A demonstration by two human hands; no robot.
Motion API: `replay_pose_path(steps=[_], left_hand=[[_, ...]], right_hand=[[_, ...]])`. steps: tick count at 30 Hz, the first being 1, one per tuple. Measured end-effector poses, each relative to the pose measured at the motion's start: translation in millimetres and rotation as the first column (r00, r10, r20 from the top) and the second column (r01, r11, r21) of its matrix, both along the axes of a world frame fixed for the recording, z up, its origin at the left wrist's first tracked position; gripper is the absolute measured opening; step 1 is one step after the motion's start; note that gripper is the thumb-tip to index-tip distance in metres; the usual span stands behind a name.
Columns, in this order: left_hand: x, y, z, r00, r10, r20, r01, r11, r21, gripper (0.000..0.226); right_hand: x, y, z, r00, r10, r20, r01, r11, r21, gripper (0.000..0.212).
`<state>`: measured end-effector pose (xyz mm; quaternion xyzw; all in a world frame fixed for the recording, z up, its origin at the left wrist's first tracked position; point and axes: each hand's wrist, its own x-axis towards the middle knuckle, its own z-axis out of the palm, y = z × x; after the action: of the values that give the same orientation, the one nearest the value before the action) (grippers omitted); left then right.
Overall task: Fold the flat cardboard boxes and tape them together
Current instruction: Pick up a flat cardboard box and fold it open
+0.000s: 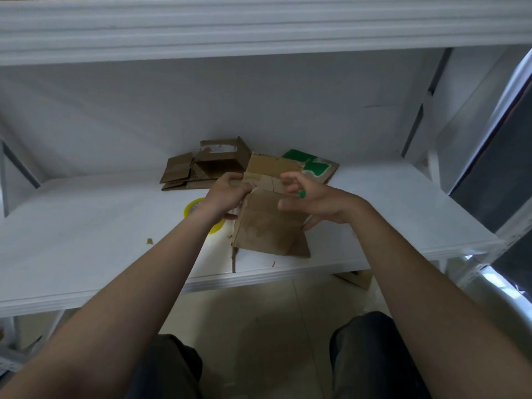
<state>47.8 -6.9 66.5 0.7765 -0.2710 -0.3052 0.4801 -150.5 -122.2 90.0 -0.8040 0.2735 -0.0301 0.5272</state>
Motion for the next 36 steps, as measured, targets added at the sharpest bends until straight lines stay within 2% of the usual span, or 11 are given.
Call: replay_pose_path(steps=[3, 6, 8, 10, 13, 16, 19, 21, 25, 30, 36], left_hand=[[-4, -2, -2, 1.000, 0.005, -0.006, -0.005, 1.000, -0.005, 0.042], [-10, -1, -4, 0.999, 0.006, -0.052, -0.007, 1.000, -0.020, 0.038], [-15, 1, -6, 0.998, -0.020, -0.054, 0.019, 1.000, -0.020, 0.041], [-19, 3, -7, 0.998, -0.048, -0.045, 0.048, 0.999, -0.019, 0.045], [-19, 6, -7, 0.995, -0.083, -0.064, 0.082, 0.996, -0.018, 0.047], [-17, 10, -9, 0.991, -0.101, -0.090, 0.100, 0.995, -0.015, 0.045], [-19, 11, -14, 0.988, -0.103, -0.111, 0.102, 0.995, -0.014, 0.045], [-22, 9, -17, 0.988, -0.100, -0.115, 0.098, 0.995, -0.029, 0.047], [-28, 5, -20, 0.992, -0.082, -0.097, 0.075, 0.995, -0.067, 0.049], [-46, 0, -17, 0.983, -0.057, -0.173, 0.035, 0.991, -0.128, 0.041], [-56, 8, -29, 0.961, -0.053, -0.273, 0.057, 0.998, 0.010, 0.043]], right_hand=[[4, -10, -5, 0.993, -0.119, 0.021, 0.120, 0.980, -0.161, 0.114], [4, -22, -7, 0.973, -0.222, 0.061, 0.229, 0.955, -0.190, 0.134], [4, -30, -6, 0.981, -0.196, 0.009, 0.192, 0.949, -0.249, 0.147], [5, -33, -3, 0.987, -0.152, -0.043, 0.132, 0.944, -0.304, 0.149], [6, -34, 0, 0.987, -0.124, -0.100, 0.078, 0.923, -0.376, 0.137], [8, -33, 0, 0.982, -0.110, -0.151, 0.031, 0.893, -0.450, 0.100], [8, -33, -6, 0.989, -0.121, -0.087, 0.069, 0.889, -0.453, 0.062], [5, -32, -10, 0.991, -0.132, -0.018, 0.111, 0.893, -0.436, 0.051], [2, -30, -10, 0.987, -0.150, 0.059, 0.161, 0.902, -0.400, 0.044], [-3, -32, -2, 0.982, -0.188, 0.029, 0.179, 0.862, -0.475, 0.044], [2, -14, -18, 0.980, -0.196, -0.035, 0.144, 0.819, -0.556, 0.044]])
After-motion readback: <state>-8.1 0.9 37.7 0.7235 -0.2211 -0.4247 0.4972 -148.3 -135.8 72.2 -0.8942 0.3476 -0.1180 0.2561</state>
